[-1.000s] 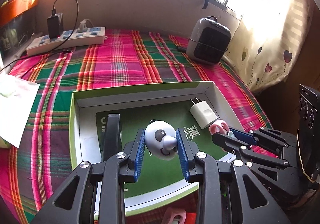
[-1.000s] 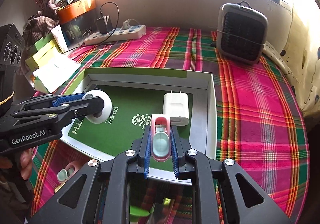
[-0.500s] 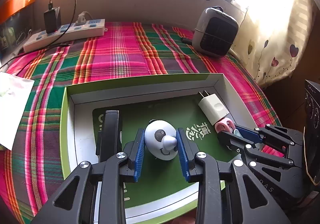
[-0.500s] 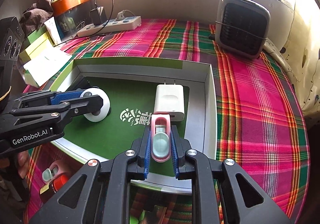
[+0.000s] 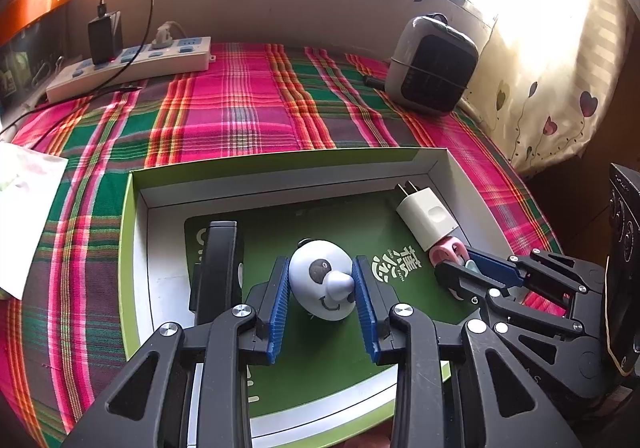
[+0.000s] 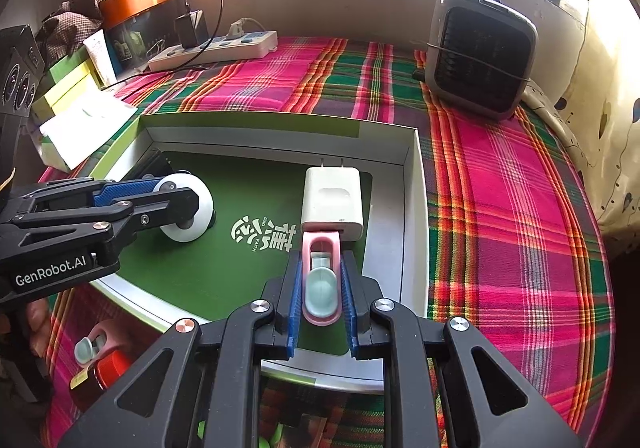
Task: Organize rigid objects
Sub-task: 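Open the right gripper to release the case while the left releases the panda toy, then withdraw both open grippers from the green box toward the remaining items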
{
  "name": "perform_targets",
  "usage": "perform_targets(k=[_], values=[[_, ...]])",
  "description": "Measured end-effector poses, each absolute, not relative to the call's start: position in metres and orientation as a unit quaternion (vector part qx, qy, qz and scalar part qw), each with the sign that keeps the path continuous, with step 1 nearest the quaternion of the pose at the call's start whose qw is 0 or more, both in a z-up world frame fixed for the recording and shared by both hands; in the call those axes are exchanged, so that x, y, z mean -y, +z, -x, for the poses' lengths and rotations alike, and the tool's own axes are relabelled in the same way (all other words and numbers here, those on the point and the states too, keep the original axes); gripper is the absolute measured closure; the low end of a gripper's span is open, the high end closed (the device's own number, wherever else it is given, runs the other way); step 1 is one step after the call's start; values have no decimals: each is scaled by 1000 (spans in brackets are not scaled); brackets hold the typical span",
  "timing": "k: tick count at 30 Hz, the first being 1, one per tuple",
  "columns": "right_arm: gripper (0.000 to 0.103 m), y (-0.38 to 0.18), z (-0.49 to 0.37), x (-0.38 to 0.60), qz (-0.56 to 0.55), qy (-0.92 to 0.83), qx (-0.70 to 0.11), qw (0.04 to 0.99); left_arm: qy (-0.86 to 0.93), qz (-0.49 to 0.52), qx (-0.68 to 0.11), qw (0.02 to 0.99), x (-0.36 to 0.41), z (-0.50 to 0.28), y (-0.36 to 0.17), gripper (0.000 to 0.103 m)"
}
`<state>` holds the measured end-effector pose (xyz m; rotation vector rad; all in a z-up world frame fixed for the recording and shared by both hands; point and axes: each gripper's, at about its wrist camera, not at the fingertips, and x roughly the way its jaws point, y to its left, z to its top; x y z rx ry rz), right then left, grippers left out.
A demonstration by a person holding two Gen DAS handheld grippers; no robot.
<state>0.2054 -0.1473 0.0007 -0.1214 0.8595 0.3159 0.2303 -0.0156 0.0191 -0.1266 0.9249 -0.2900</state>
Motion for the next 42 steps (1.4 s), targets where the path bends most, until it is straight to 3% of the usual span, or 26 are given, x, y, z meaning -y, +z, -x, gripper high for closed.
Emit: perform_targets(k=[8,17,19,42], values=[[79,1,-205,150,50,150,-410,898,-135,66,-446,882,14,-231,19,72],[63,4,-201,150,42,159,-405,899,-134,63,-440,886,13,-227,23,68],[54,5,-199,151,38,160,-400,902,-135,63,-436,887,13,-224,26,67],[54,31,-140,176,-19,148,-355,923,-120,31,-384,915,9,-145,58,66]])
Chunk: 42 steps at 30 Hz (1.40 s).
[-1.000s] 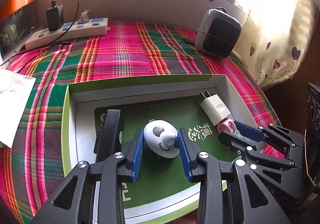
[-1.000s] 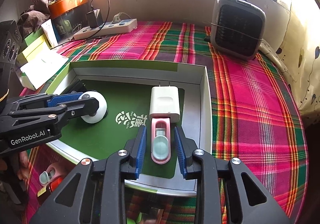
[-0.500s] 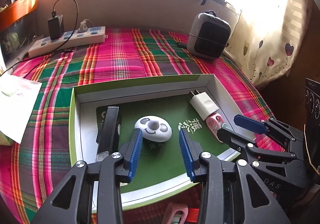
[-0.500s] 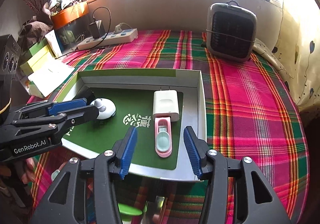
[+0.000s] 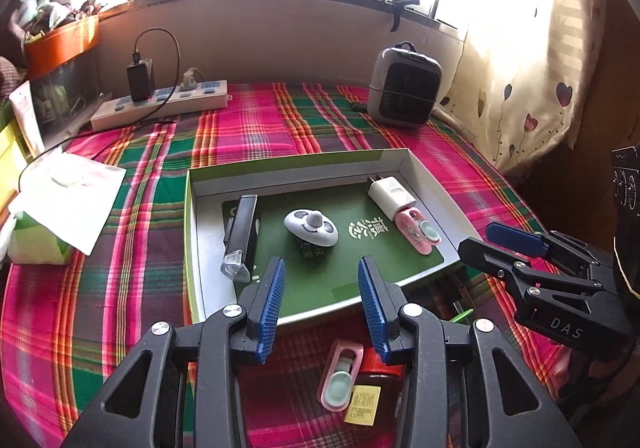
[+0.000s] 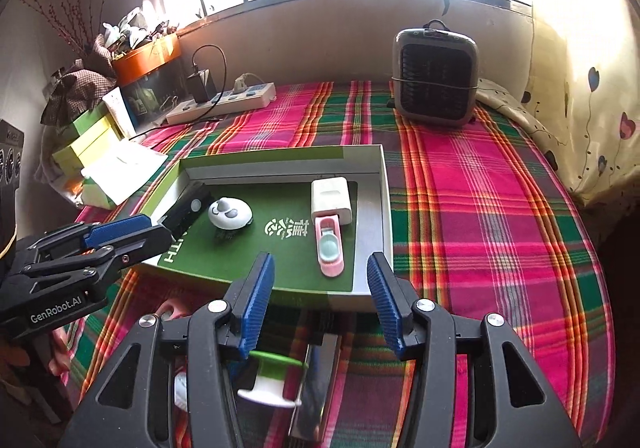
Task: Organize rigid objects
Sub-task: 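Withdraw both open grippers from the green box toward the remaining items, then move the right gripper over the silver metal bar while the left approaches a pink-and-white case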
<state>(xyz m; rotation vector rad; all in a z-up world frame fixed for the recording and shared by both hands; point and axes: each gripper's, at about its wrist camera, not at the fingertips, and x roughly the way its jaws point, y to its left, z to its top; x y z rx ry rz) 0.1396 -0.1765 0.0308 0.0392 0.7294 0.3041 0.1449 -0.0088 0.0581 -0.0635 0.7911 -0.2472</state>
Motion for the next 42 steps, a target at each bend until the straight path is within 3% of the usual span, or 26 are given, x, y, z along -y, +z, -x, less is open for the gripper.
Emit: perform_targets(k=[20,42], values=[[54,8,-85,189,2,119,-382,916,-115,100,-395,906,-33,-91,34,66],[54,-14,-94,159,24,118,-413,903,-135,105,-410,896,-42,-90,20,66]])
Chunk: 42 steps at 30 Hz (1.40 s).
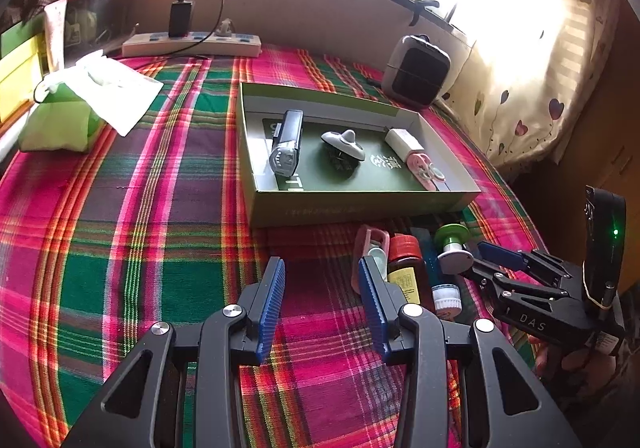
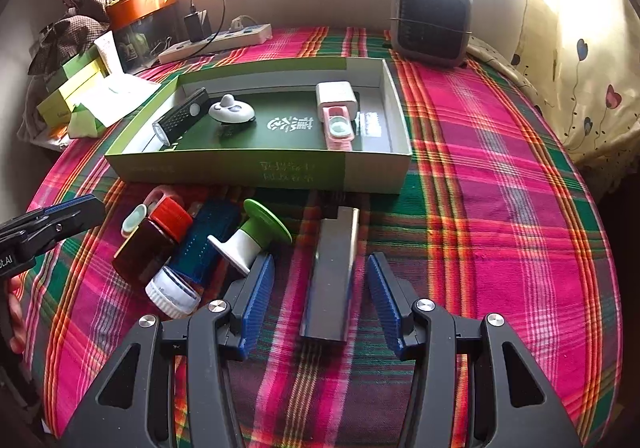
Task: Organize rigid objects
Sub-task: 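Move the right gripper over the silver metal bar while the left approaches a pink-and-white case, then close the right gripper on the silver bar while the left closes on the pink case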
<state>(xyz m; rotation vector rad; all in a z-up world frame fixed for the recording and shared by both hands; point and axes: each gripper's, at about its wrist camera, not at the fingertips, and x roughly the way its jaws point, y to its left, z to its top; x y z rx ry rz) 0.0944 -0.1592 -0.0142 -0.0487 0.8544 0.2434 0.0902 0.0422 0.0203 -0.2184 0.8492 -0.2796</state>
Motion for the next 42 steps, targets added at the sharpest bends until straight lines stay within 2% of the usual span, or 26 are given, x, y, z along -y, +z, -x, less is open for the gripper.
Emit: perform_targets(k=[11,16,18,42], values=[[54,-16,-96,168,38,95,-407,908,-149,80,-424,890,-25,-98,17,66],[76,-15,-95,178,35,87,-405,910,-150,67,-429,888,-15,-101,16,66],[79,-15,-95,183,33,84,-404,910,-149,64,-431,888,-11,-103,16,66],[79,-15,-91,212,17,71,-405,911,-99,-1,-433,896,13,-117,10,66]])
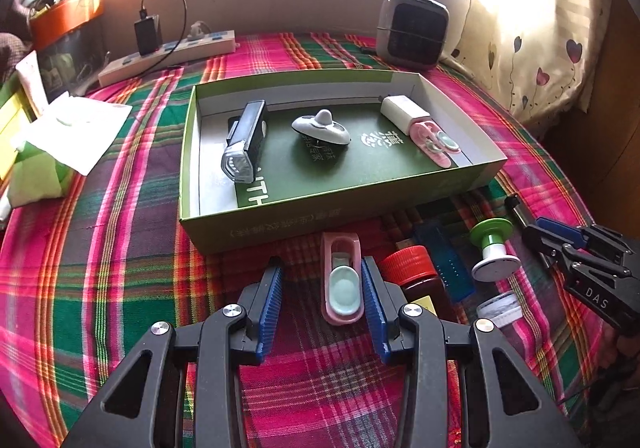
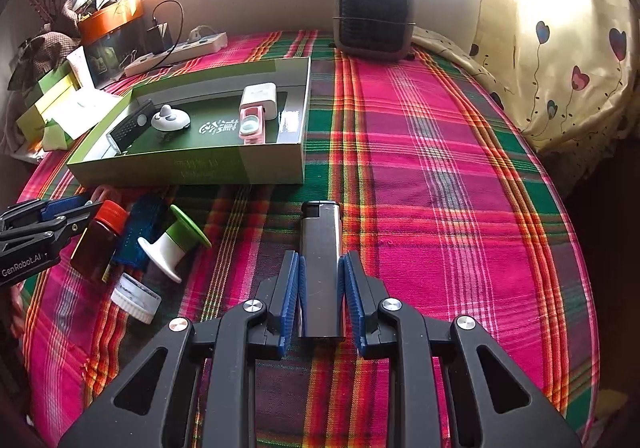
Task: Organize rigid objects
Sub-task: 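Close the right gripper on the silver bar while the left closes on the pink case, then lift and carry the silver bar and pink case with both grippers over the green box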
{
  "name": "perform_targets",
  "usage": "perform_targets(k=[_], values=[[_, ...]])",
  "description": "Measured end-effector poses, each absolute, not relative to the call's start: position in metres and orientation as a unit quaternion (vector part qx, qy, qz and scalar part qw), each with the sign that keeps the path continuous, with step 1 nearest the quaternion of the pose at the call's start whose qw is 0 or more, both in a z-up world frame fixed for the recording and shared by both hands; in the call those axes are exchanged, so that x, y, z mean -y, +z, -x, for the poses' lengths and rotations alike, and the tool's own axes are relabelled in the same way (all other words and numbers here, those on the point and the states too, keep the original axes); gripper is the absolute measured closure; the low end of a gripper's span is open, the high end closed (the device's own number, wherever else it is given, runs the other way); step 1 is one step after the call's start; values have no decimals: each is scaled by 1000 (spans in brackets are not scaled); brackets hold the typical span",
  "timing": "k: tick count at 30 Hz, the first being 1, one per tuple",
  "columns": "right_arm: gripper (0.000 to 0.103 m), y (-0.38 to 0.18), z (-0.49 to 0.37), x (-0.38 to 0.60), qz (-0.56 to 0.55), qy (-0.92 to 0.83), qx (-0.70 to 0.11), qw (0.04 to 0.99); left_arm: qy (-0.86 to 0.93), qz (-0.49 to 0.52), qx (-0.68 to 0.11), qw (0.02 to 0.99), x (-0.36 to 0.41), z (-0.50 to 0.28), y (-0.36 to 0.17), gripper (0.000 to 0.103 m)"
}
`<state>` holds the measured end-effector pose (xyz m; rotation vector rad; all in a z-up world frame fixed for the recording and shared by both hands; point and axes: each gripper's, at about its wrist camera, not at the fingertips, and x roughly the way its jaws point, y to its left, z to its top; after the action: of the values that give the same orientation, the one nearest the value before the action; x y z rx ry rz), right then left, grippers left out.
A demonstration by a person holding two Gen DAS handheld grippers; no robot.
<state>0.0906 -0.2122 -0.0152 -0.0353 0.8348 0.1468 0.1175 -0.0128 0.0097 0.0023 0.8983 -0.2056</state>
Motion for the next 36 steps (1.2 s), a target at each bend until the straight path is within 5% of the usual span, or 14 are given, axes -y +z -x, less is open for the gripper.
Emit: perform_targets(k=[6,14,36], values=[[79,-15,-91,212,18,71,-405,911,-97,1,-430,897,11,-117,9,67],[79,-15,-91,213,18,71,-405,912,-85,10,-429,899,5,-115,9,85],[79,-13,-88,212,15,78,-397,914,-90,16,-418,904,2,-110,17,86]])
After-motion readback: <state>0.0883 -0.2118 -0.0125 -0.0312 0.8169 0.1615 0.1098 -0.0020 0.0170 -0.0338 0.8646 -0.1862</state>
